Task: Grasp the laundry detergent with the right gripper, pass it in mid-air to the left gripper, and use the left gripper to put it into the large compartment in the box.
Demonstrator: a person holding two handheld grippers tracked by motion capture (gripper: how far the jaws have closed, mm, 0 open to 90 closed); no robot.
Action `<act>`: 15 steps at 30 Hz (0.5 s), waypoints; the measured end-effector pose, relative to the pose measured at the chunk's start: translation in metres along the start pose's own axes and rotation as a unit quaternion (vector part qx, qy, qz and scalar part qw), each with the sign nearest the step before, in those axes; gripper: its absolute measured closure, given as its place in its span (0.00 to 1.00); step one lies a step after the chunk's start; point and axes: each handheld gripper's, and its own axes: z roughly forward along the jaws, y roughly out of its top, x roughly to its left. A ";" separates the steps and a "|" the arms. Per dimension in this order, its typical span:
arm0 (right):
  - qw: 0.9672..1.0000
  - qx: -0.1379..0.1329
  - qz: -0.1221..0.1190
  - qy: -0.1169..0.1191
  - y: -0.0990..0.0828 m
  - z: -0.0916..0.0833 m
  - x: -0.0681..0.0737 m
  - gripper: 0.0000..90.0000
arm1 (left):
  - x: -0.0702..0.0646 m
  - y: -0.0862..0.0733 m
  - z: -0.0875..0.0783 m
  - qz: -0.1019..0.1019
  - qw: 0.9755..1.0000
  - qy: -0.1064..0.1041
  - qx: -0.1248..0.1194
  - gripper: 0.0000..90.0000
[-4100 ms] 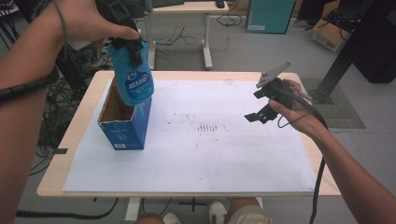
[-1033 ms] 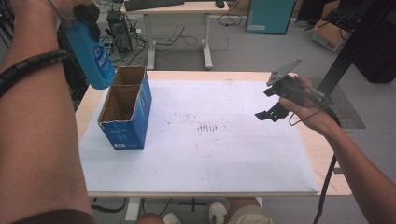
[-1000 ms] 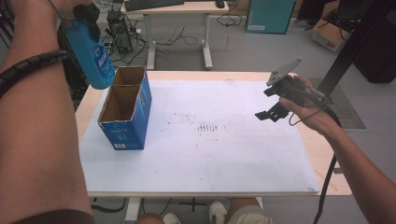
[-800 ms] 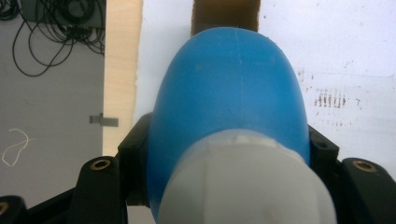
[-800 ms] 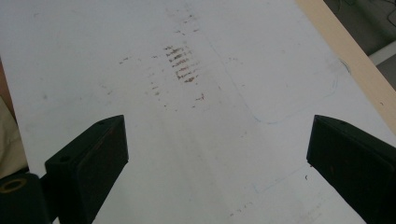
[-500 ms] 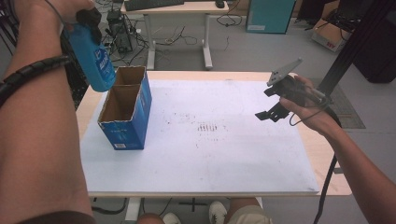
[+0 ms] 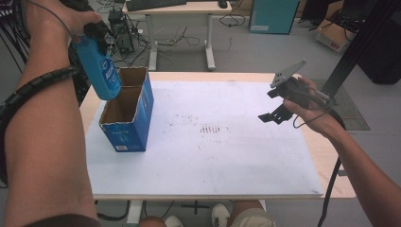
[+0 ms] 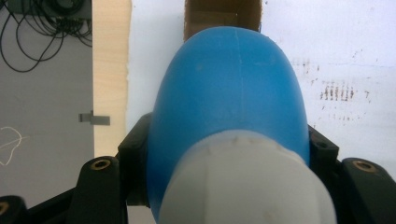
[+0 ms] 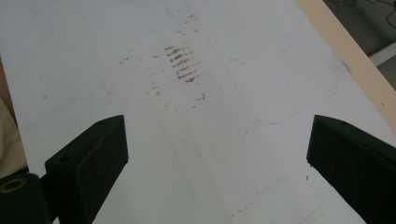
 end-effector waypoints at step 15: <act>1.000 0.004 0.000 0.002 0.001 0.002 0.001 0.06 | 0.002 0.000 0.023 0.004 1.000 -0.002 0.000 0.42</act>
